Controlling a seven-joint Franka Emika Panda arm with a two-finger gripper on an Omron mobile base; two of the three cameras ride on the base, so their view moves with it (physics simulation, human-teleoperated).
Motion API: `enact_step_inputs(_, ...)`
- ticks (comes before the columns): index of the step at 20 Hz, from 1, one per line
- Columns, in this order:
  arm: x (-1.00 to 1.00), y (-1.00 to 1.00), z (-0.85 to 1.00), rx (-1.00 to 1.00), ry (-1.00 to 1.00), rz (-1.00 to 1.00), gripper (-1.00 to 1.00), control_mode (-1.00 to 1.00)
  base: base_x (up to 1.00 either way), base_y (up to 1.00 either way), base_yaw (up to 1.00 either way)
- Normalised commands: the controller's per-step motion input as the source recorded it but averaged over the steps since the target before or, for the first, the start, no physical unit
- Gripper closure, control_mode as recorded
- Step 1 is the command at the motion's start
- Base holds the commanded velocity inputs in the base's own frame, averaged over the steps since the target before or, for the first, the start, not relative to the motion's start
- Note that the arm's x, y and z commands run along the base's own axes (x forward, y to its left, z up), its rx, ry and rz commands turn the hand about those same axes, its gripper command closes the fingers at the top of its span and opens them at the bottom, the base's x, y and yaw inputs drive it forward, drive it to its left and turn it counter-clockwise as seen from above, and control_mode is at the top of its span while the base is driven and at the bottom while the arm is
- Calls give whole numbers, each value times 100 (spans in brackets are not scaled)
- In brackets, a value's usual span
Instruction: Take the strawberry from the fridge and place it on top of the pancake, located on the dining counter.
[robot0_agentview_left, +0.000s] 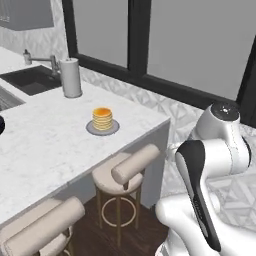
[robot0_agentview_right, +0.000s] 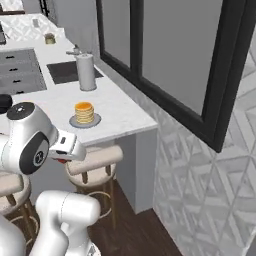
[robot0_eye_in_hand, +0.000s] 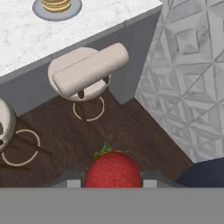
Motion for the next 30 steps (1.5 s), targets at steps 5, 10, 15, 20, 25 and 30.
enact_step_inputs(5, 0, 0, 0, 0, 0, 0, 100, 100, 9, -81, 78)
enact_step_inputs(10, 0, 0, 0, 0, 0, 0, 100, 100, 34, -83, 35)
enact_step_inputs(15, 0, 0, 0, 0, 0, 0, 100, 100, 41, -20, 13)
enact_step_inputs(20, 0, 0, 0, 0, 0, 0, 100, 100, 33, 18, 35)
enact_step_inputs(25, 0, 0, 0, 0, 0, 0, 100, 100, 46, 1, 36)
enact_step_inputs(30, 0, 0, 0, 0, 0, 0, 100, 100, 58, 3, 2)
